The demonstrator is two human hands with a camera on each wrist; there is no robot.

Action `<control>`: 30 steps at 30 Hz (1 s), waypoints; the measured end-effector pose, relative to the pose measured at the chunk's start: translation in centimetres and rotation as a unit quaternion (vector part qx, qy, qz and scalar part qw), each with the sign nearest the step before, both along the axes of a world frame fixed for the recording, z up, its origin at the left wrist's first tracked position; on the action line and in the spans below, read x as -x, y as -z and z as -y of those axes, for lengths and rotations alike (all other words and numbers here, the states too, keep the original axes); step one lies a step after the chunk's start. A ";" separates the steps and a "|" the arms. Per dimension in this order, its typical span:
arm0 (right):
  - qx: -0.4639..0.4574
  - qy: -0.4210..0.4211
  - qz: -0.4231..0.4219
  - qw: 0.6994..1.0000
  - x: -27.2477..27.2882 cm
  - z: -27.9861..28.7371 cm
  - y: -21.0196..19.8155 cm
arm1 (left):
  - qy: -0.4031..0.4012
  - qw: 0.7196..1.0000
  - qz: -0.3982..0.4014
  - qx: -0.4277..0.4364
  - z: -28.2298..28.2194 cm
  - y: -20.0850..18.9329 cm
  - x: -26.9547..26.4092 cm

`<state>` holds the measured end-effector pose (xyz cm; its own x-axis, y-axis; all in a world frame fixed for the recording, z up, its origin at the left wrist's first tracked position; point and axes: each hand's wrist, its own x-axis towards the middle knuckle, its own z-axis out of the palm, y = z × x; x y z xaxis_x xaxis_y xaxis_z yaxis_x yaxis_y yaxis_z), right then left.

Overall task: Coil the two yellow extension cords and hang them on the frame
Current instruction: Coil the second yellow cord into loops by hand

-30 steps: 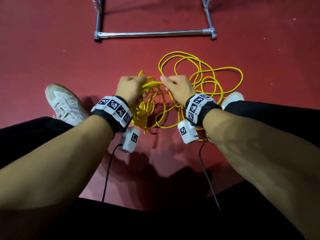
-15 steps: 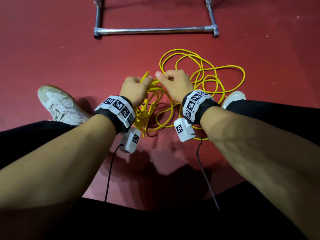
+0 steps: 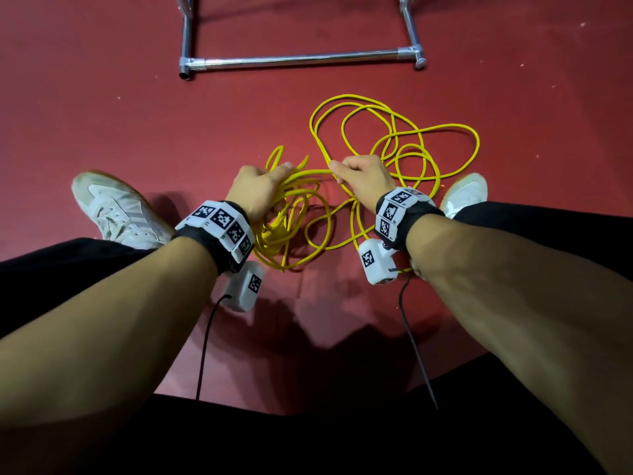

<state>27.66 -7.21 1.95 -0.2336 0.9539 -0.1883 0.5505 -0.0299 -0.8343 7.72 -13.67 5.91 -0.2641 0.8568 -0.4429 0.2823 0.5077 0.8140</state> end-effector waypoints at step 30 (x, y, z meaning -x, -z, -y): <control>-0.023 -0.040 0.054 0.997 -0.2 1.1 0.5 | 0.045 0.995 -0.085 0.000 -0.5 1.0 0.1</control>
<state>27.86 -8.33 1.47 -0.2909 0.9410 -0.1732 0.6357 0.0548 -0.7699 7.60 -13.17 4.95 -0.2565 0.8802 -0.3994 0.4600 0.4746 0.7504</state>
